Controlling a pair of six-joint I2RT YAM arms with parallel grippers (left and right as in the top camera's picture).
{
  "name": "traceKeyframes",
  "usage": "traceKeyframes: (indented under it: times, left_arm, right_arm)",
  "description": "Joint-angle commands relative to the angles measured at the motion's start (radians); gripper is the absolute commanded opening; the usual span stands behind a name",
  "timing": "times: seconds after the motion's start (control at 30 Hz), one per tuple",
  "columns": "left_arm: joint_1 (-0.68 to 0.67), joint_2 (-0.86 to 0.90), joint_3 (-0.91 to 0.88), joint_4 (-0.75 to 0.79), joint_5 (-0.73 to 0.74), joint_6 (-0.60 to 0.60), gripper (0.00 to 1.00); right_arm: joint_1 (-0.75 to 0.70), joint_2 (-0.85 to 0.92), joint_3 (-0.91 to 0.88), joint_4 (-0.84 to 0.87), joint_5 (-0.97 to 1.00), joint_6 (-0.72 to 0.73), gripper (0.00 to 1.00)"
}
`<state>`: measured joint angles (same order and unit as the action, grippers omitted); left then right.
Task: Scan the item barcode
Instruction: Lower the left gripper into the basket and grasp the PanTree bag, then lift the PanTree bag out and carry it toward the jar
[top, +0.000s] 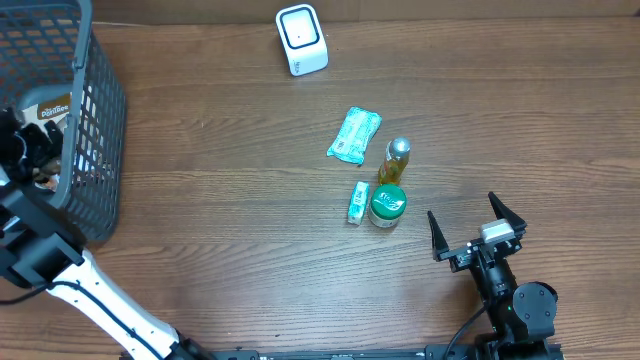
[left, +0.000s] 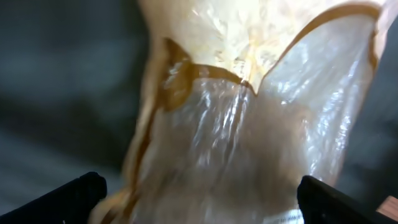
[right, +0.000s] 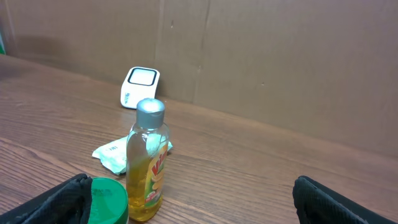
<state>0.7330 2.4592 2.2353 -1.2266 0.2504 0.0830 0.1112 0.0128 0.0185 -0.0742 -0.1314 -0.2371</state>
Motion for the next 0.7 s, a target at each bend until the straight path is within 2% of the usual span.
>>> traceKeyframes:
  times: [0.0,0.03,0.1,0.13,0.23,0.33,0.67]
  left_arm:
    - [0.002,0.086,0.005,-0.003,0.046,0.034,0.97]
    - [0.002,0.092,0.005,-0.005,0.046,0.034,0.94]
    - [0.002,0.101,0.005,-0.009,0.046,0.034,0.72]
    - [0.002,0.097,0.005,-0.01,0.047,0.034,0.66]
    - [0.002,0.071,0.008,-0.015,0.046,0.034,0.53]
    - [0.002,0.026,0.008,-0.01,0.046,0.033,0.47]
    - [-0.014,-0.264,0.008,0.066,0.003,-0.015,0.45]
  right_arm:
    - [-0.001,-0.01,-0.011,0.004,-0.001,0.0,1.0]
    - [-0.001,-0.01,-0.011,0.004,-0.001,0.0,1.0]
    - [-0.001,-0.01,-0.011,0.004,-0.001,0.0,1.0]
    - [-0.001,-0.01,-0.011,0.004,-0.001,0.0,1.0]
    - [-0.001,-0.01,-0.011,0.004,-0.001,0.0,1.0]
    - [-0.001,-0.01,-0.011,0.004,-0.001,0.0,1.0]
    - [-0.002,-0.01,-0.011,0.004,-0.001,0.0,1.0]
